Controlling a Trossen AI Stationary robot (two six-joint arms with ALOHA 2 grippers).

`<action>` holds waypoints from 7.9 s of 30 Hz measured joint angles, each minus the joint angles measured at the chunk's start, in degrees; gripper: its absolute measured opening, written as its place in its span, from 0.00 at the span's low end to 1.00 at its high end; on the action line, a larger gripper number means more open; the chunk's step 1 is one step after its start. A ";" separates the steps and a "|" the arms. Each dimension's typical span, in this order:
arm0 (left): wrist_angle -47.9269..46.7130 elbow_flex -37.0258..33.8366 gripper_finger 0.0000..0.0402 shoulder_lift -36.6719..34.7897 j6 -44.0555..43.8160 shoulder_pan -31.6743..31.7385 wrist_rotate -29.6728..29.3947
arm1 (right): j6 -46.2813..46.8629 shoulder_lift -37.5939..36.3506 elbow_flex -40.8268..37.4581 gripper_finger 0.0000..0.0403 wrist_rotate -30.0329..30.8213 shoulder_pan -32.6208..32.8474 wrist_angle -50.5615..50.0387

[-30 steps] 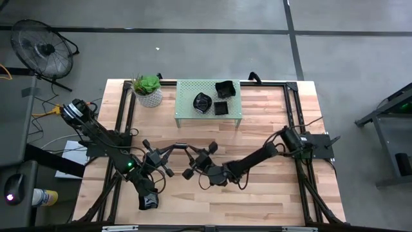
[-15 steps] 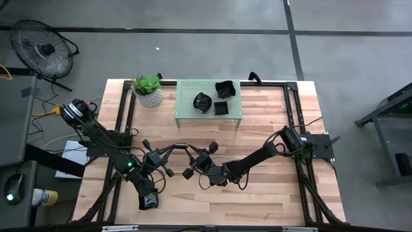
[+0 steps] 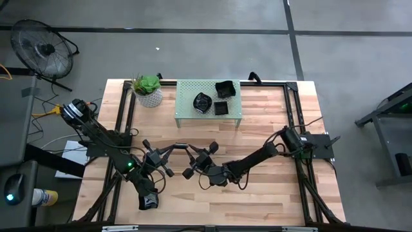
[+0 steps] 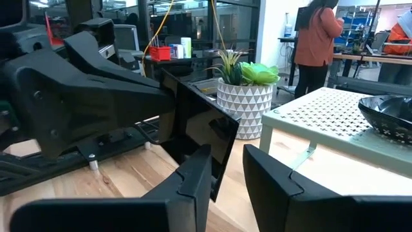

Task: Pick & Place Mini shaped plates
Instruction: Stack the square plate on top of the square plate on the shelf

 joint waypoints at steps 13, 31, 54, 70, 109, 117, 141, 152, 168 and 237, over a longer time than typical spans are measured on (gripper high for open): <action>0.00 0.00 0.00 -0.02 0.01 0.00 -0.11 | -1.34 0.00 0.00 0.01 -0.22 0.34 -0.01; -0.69 0.00 0.00 -0.07 3.35 -0.01 2.24 | -1.32 0.00 -0.04 0.00 -0.81 0.37 -0.12; -0.63 -0.02 0.17 -0.07 6.92 -0.02 3.73 | -1.30 0.00 -0.04 0.00 -1.58 0.34 0.05; -0.44 -0.02 0.33 -0.04 9.05 -0.02 3.95 | -1.32 0.00 -0.02 0.00 -1.33 0.32 0.01; -35.29 -0.02 0.52 -14.60 -15.99 -4.92 6.05 | 20.48 -18.42 0.00 0.00 3.25 -0.69 -50.79; -49.11 -0.72 0.52 -14.75 -35.72 -4.94 6.41 | 31.56 -29.18 0.00 0.00 -4.57 -3.39 -74.41; -51.05 -4.31 0.52 -14.84 -47.16 -4.94 8.19 | 25.90 -55.68 0.00 0.00 -38.39 -26.77 -91.94; -47.55 -4.31 0.51 -14.84 -45.56 -4.94 9.46 | 24.33 -55.15 -0.02 0.00 -60.93 -42.52 -96.06; -46.93 -4.31 0.51 -14.84 -44.93 -4.94 11.39 | 28.25 -42.68 -0.02 0.00 -82.52 -49.34 -92.88; -46.95 -4.26 0.51 -14.84 -44.84 -4.92 15.08 | 39.55 -36.72 -0.04 0.00 -76.02 -49.49 -88.10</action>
